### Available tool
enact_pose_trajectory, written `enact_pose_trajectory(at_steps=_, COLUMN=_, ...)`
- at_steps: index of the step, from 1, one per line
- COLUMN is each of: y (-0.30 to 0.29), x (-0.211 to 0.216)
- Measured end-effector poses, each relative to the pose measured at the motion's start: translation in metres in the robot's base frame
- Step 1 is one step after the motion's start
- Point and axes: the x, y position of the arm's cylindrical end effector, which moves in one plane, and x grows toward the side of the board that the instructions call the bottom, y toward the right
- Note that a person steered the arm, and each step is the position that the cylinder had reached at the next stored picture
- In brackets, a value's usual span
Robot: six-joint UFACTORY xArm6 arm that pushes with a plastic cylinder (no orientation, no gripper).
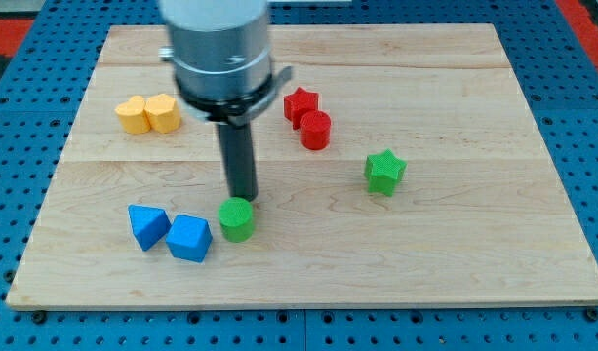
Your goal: Move the green star to the top of the green circle
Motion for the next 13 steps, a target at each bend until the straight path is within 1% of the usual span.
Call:
enact_pose_trajectory(at_steps=1, y=0.038, x=-0.002)
enact_pose_trajectory(at_steps=2, y=0.04, x=0.023)
enact_pose_trajectory(at_steps=3, y=-0.007, x=0.023)
enact_pose_trajectory(at_steps=4, y=0.044, x=0.012)
enact_pose_trajectory(at_steps=5, y=0.157, x=-0.007)
enact_pose_trajectory(at_steps=6, y=0.227, x=-0.001)
enact_pose_trajectory(at_steps=7, y=0.291, x=-0.032)
enact_pose_trajectory(at_steps=8, y=0.237, x=-0.059)
enact_pose_trajectory(at_steps=9, y=0.117, x=-0.058)
enact_pose_trajectory(at_steps=10, y=0.043, x=-0.057)
enact_pose_trajectory(at_steps=11, y=0.129, x=-0.058)
enact_pose_trajectory(at_steps=12, y=0.147, x=-0.037)
enact_pose_trajectory(at_steps=13, y=0.045, x=-0.036)
